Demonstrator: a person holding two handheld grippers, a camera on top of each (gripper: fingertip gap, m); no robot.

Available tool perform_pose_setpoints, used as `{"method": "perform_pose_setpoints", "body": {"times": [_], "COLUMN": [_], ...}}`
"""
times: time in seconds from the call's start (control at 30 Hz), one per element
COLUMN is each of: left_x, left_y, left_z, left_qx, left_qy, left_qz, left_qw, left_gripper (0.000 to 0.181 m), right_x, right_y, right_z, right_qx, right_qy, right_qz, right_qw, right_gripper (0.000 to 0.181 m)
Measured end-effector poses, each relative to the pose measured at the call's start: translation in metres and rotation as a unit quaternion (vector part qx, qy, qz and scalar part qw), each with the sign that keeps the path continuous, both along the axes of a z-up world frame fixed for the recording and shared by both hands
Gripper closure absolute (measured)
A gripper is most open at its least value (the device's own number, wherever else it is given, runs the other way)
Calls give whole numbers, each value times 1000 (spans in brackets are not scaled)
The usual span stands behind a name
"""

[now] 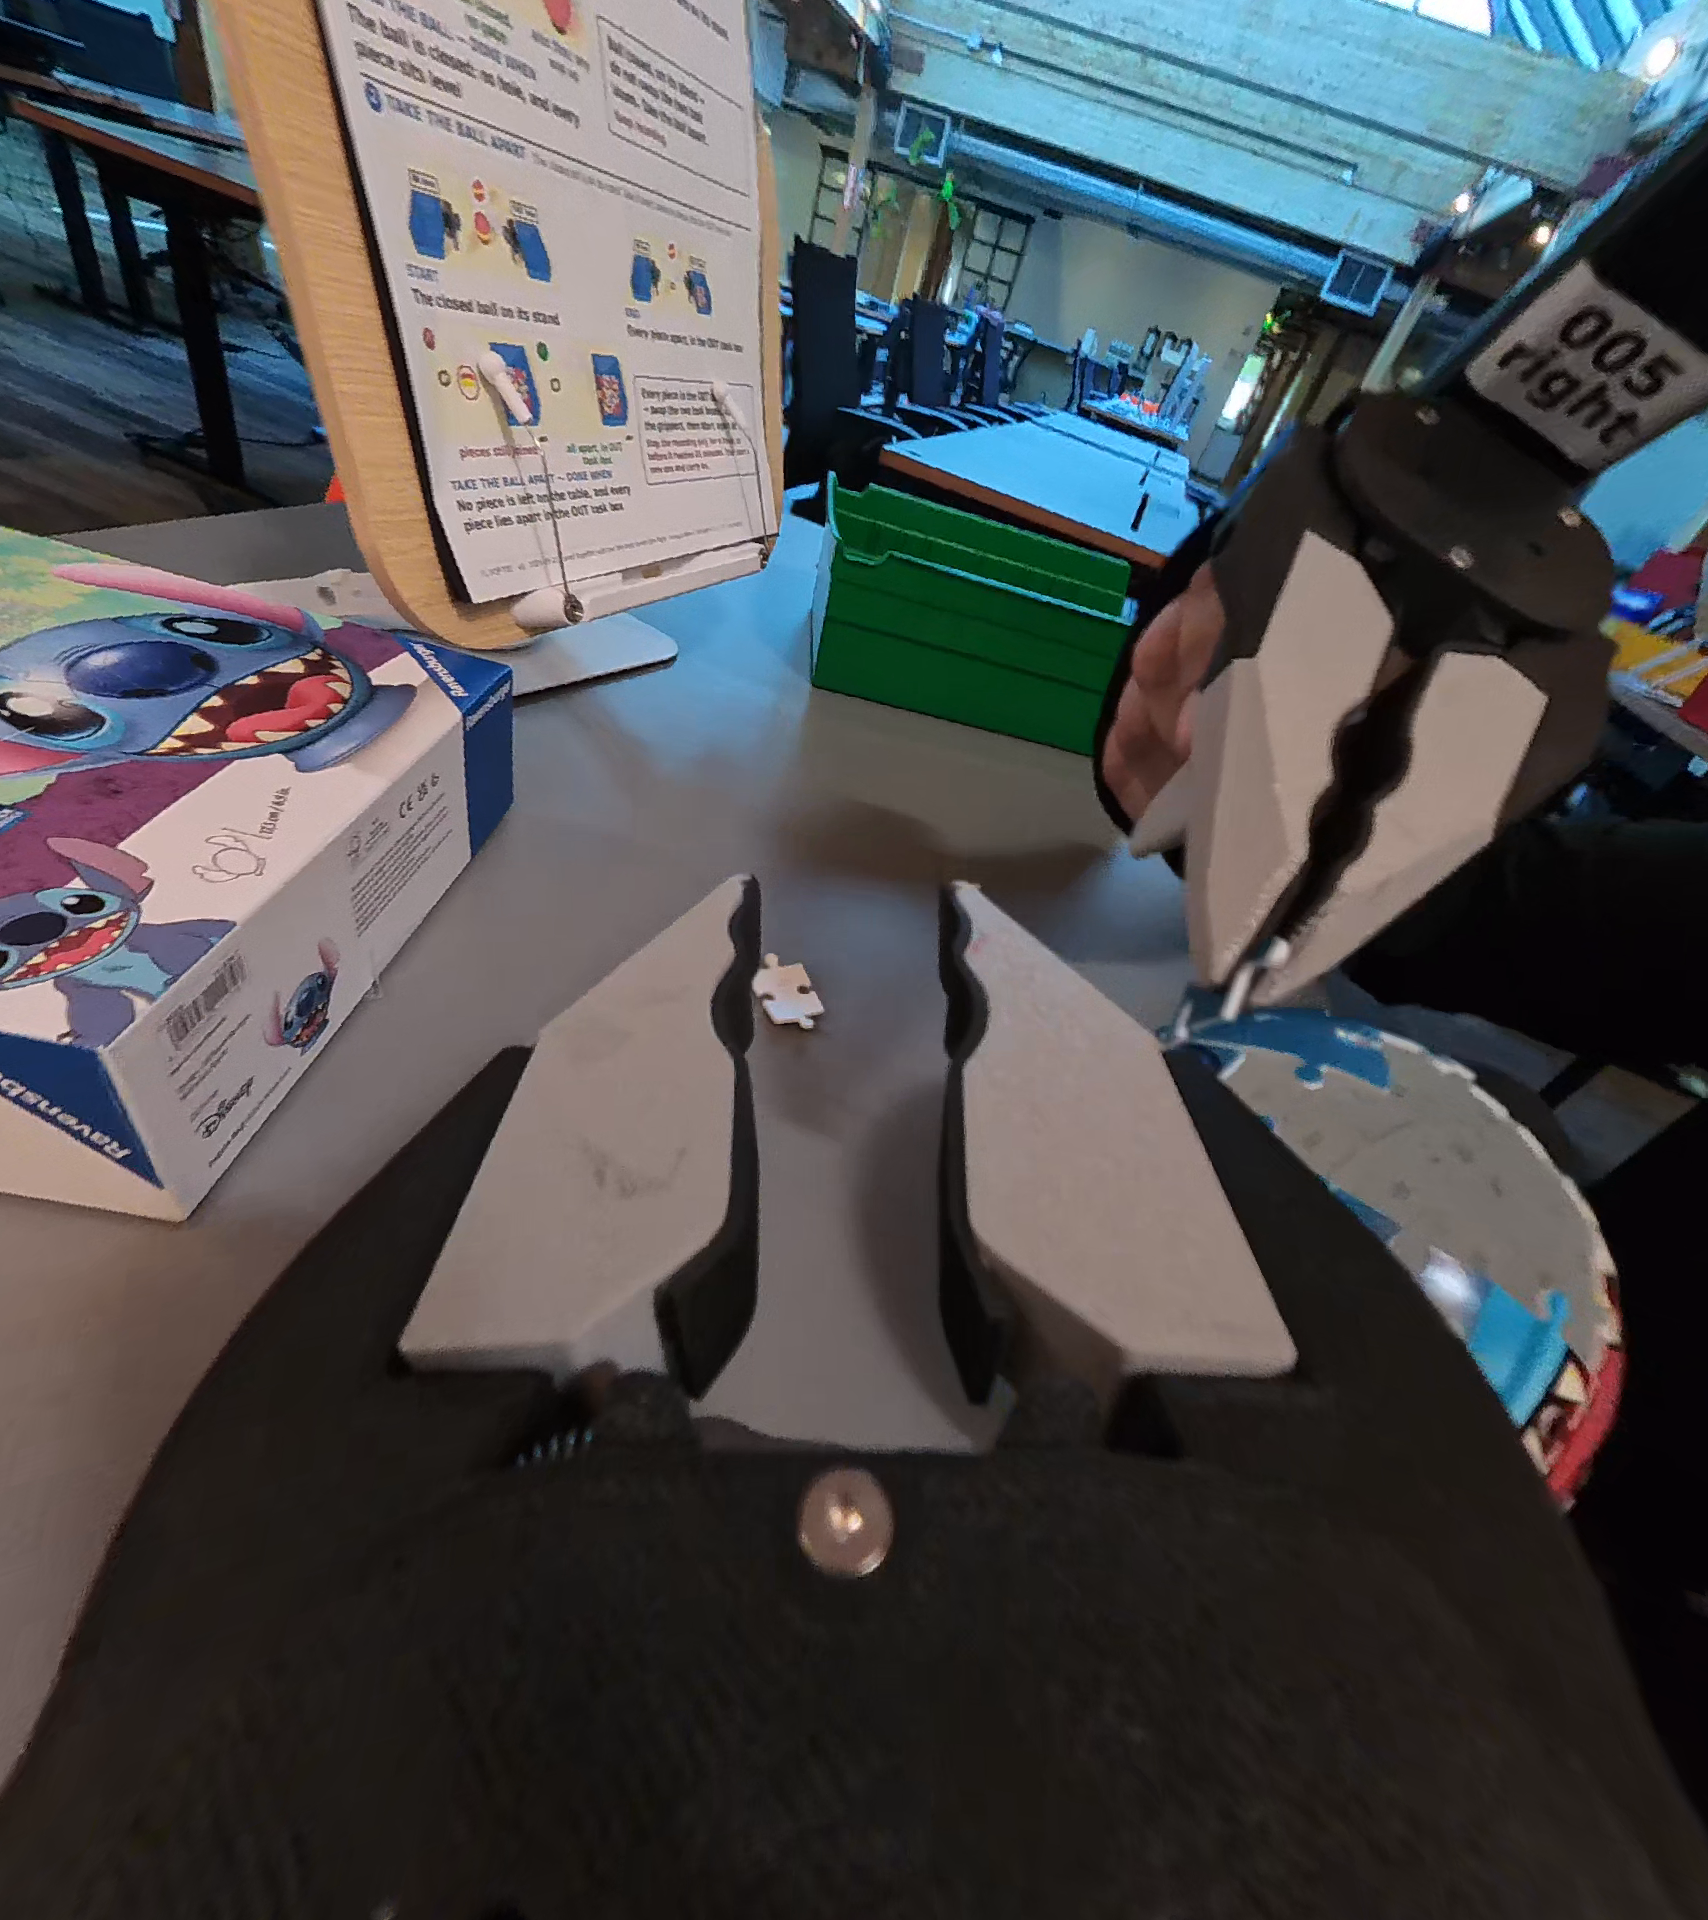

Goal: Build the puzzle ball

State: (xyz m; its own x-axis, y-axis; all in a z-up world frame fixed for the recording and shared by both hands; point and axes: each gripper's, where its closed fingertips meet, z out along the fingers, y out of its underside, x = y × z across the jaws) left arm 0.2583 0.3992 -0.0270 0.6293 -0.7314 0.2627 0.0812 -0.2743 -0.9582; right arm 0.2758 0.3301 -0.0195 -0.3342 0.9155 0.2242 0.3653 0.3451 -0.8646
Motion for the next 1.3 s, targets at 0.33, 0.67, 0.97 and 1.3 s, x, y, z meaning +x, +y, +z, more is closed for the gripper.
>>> {"method": "perform_pose_setpoints", "body": {"times": [0.33,0.67,0.97,1.3], "left_x": [7,28,37,40], "left_y": [-48,-59,-65,-57], "left_z": [18,23,18,7], "left_qx": [88,129,138,130], "left_qy": [62,94,128,158], "left_qz": [-60,-80,-82,-70], "left_qw": [992,984,979,976], "left_gripper": [158,167,162,174], "right_x": [4,-2,1,3], "right_y": [6,1,1,0], "right_z": [-4,1,9,12], "right_qx": [14,36,-30,-53], "right_qy": [15,45,60,78], "right_qz": [3,20,35,43], "right_qw": [1000,998,997,995], "right_gripper": [181,181,181,181]}}
